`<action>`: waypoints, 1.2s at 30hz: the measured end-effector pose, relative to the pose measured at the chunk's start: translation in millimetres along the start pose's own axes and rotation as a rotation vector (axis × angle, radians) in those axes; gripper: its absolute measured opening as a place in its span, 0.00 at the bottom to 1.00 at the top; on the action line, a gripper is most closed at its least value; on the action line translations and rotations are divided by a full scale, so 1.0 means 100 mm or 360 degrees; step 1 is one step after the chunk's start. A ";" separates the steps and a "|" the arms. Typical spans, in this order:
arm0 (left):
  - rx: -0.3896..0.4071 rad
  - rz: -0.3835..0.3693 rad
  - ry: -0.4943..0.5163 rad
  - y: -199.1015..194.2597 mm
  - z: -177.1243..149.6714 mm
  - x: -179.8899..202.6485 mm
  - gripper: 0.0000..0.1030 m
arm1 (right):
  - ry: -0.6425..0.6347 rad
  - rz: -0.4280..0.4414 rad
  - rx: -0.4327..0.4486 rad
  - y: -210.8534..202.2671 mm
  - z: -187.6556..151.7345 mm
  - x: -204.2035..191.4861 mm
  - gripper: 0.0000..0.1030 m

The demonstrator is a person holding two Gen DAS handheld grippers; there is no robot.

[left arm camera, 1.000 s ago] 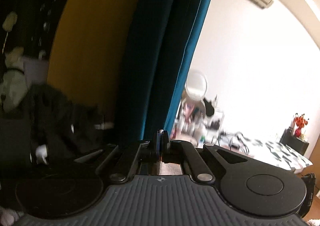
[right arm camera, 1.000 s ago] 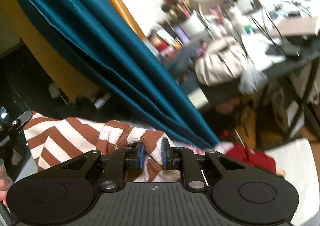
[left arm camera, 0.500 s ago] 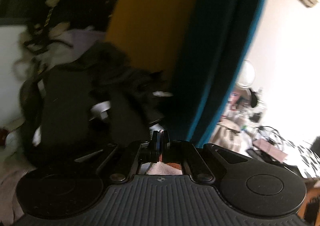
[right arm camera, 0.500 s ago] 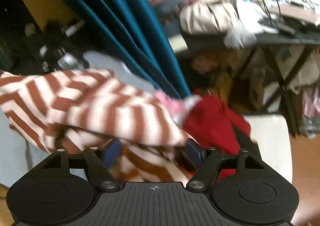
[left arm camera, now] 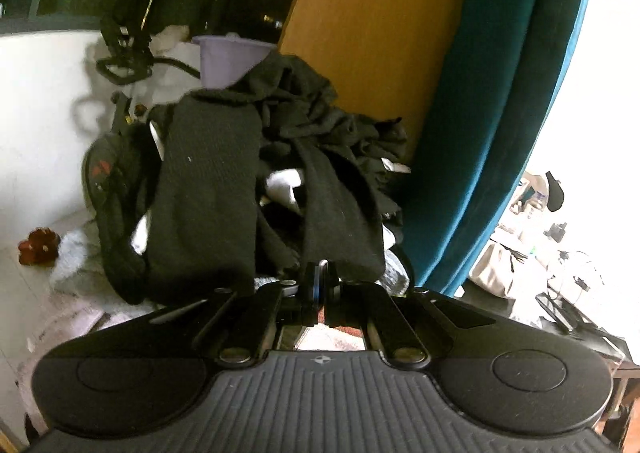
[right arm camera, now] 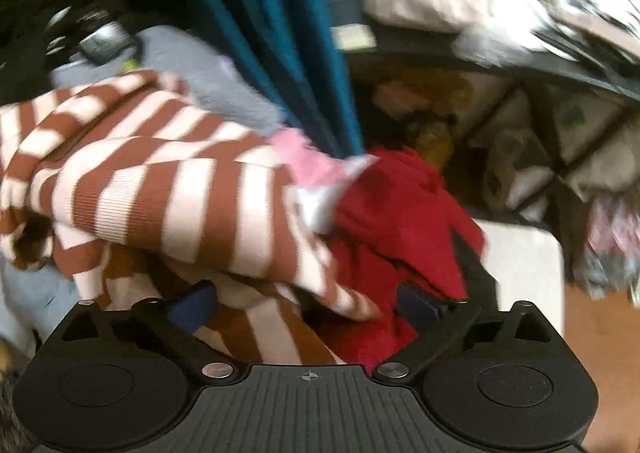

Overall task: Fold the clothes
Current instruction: 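Lift the striped sweater with the right gripper above the pile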

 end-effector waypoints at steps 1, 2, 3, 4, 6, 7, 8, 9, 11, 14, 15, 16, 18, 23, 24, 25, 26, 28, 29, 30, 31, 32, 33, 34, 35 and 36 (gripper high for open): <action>0.0009 0.0001 0.0011 -0.01 0.01 0.00 0.02 | -0.0043 0.0039 -0.0001 0.05 0.03 -0.07 0.99; 0.0018 0.0001 0.0023 -0.02 0.03 0.00 0.02 | -0.0070 0.0071 -0.0003 0.10 0.04 -0.13 0.99; 0.0018 -0.0003 0.0026 -0.03 0.03 -0.01 0.02 | -0.0087 0.0090 -0.0013 0.16 0.06 -0.18 0.99; 0.0018 -0.0006 0.0030 -0.03 0.04 -0.01 0.02 | -0.0103 0.0108 -0.0022 0.23 0.08 -0.22 0.99; 0.0015 -0.0003 0.0034 -0.05 0.03 -0.04 0.02 | -0.0114 0.0138 -0.0040 0.36 0.12 -0.29 0.99; 0.0013 0.0002 0.0035 -0.06 0.02 -0.06 0.02 | -0.0116 0.0158 -0.0046 0.43 0.14 -0.31 0.98; 0.0012 0.0006 0.0037 -0.07 0.01 -0.07 0.02 | -0.0110 0.0197 -0.0058 0.49 0.14 -0.35 0.95; 0.0002 0.0009 0.0031 -0.07 0.00 -0.10 0.02 | -0.0095 0.0238 -0.0071 0.51 0.15 -0.39 0.75; -0.0013 0.0010 0.0022 -0.09 -0.03 -0.14 0.02 | -0.0013 0.0235 -0.0079 0.49 0.20 -0.40 0.53; -0.0014 -0.0002 0.0002 -0.11 -0.05 -0.19 0.02 | 0.0199 0.0261 0.0039 0.27 0.39 -0.32 0.13; -0.0014 -0.0011 -0.0006 -0.12 -0.05 -0.19 0.02 | 0.0269 0.0287 0.0075 0.18 0.46 -0.29 0.13; -0.0003 -0.0025 -0.0019 -0.13 -0.03 -0.19 0.02 | 0.0338 0.0312 0.0110 0.09 0.53 -0.25 0.12; 0.0045 -0.0070 -0.0025 -0.18 0.05 -0.16 0.02 | 0.0345 0.0287 0.0182 -0.08 0.67 -0.24 0.12; 0.0211 -0.0190 -0.0027 -0.36 0.42 -0.03 0.02 | 0.0328 0.0361 0.0457 -0.63 1.11 -0.45 0.11; 0.0262 -0.0212 -0.0039 -0.42 0.54 -0.01 0.02 | 0.0303 0.0386 0.0550 -0.80 1.25 -0.52 0.11; 0.0307 -0.0228 -0.0047 -0.47 0.63 0.00 0.02 | 0.0268 0.0404 0.0638 -0.97 1.39 -0.59 0.11; 0.0350 -0.0246 -0.0047 -0.52 0.73 0.01 0.02 | 0.0235 0.0419 0.0709 -1.12 1.50 -0.65 0.11; 0.0404 -0.0268 -0.0042 -0.58 0.86 0.03 0.02 | 0.0170 0.0443 0.0812 -1.36 1.67 -0.75 0.11; 0.0414 -0.0271 -0.0038 -0.59 0.90 0.02 0.02 | 0.0139 0.0453 0.0844 -1.45 1.73 -0.79 0.11; 0.0424 -0.0275 -0.0034 -0.60 0.94 0.02 0.02 | 0.0107 0.0461 0.0875 -1.54 1.79 -0.84 0.11; 0.0403 -0.0273 -0.0034 -0.57 0.92 0.01 0.02 | 0.0077 0.0448 0.0869 -1.55 1.79 -0.86 0.11; 0.0376 -0.0268 -0.0029 -0.53 0.88 -0.01 0.02 | 0.0052 0.0412 0.0832 -1.48 1.73 -0.85 0.12; 0.0328 -0.0264 -0.0016 -0.46 0.80 -0.03 0.02 | 0.0027 0.0377 0.0794 -1.41 1.67 -0.85 0.12; 0.0266 -0.0256 -0.0003 -0.38 0.70 -0.04 0.02 | 0.0029 0.0348 0.0731 -1.30 1.57 -0.83 0.12; 0.0200 -0.0244 0.0018 -0.29 0.57 -0.06 0.02 | 0.0028 0.0311 0.0650 -1.17 1.44 -0.80 0.12; 0.0134 -0.0230 0.0040 -0.20 0.44 -0.08 0.02 | 0.0014 0.0262 0.0557 -0.99 1.25 -0.76 0.12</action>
Point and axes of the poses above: each gripper's, at about its wrist camera, not at the fingertips, and y roughly the way its jaws point, x to its right, z to its top, the point moved 10 cm from there along y, roughly the way its jaws point, and after that the axes turned 6 degrees about z, right-handed, at the moved point
